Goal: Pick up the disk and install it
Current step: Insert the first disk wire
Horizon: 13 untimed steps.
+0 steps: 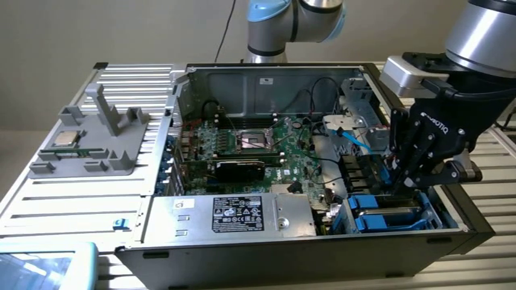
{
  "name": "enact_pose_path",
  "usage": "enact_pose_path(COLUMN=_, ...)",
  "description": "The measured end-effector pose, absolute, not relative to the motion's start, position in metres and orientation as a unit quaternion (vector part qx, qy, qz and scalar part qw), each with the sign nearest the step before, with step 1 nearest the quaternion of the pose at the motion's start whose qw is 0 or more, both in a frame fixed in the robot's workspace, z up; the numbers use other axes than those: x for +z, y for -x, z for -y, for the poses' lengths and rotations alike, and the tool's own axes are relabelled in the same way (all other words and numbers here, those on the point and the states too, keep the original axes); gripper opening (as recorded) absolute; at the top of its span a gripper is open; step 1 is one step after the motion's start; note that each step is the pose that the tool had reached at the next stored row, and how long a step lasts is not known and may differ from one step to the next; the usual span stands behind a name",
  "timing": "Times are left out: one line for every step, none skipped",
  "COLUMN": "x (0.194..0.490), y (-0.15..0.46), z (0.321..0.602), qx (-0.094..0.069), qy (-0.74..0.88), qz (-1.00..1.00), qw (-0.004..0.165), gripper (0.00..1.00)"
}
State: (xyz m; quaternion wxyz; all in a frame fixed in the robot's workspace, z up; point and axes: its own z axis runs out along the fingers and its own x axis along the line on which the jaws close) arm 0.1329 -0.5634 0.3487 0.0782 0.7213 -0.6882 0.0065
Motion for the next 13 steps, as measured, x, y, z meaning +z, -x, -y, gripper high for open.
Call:
enact_pose_path(x=0.3486, y=-0.1331, z=0.5632, qx=0.006, qy=-0.721, qz=0.688, qw=0.079, gripper=0.16)
enact_pose_path(x=0.3484, y=-0.1333, z=0.5629, qx=0.006, qy=-0.721, qz=0.688, qw=0.081, gripper=0.16)
enact_pose_path(x=0.3482, y=-0.1335, z=0.5626, qx=0.006, qy=-0.721, qz=0.688, qw=0.082, gripper=0.16)
enact_pose_path(x=0.3480, y=-0.1337, z=0.5625, qx=0.006, qy=-0.720, qz=0.689, qw=0.084, gripper=0.16)
enact_pose_path(x=0.3480, y=-0.1340, z=0.5621, qx=0.006, qy=-0.720, qz=0.689, qw=0.085, gripper=0.16)
enact_pose_path(x=0.3481, y=-0.1343, z=0.5618, qx=0.006, qy=-0.720, qz=0.689, qw=0.087, gripper=0.16)
enact_pose_path(x=0.3480, y=-0.1348, z=0.5614, qx=0.006, qy=-0.719, qz=0.689, qw=0.088, gripper=0.16)
enact_pose_path(x=0.3479, y=-0.1353, z=0.5609, qx=0.006, qy=-0.719, qz=0.689, qw=0.090, gripper=0.16)
enact_pose_path(x=0.3480, y=-0.1359, z=0.5605, qx=0.006, qy=-0.719, qz=0.689, qw=0.091, gripper=0.16)
enact_pose_path(x=0.3479, y=-0.1366, z=0.5599, qx=0.007, qy=-0.719, qz=0.689, qw=0.092, gripper=0.16)
enact_pose_path(x=0.3479, y=-0.1374, z=0.5592, qx=0.007, qy=-0.719, qz=0.689, qw=0.093, gripper=0.16)
enact_pose_path(x=0.3479, y=-0.1381, z=0.5585, qx=0.007, qy=-0.719, qz=0.689, qw=0.094, gripper=0.16)
enact_pose_path(x=0.3478, y=-0.1387, z=0.5579, qx=0.006, qy=-0.719, qz=0.689, qw=0.096, gripper=0.16)
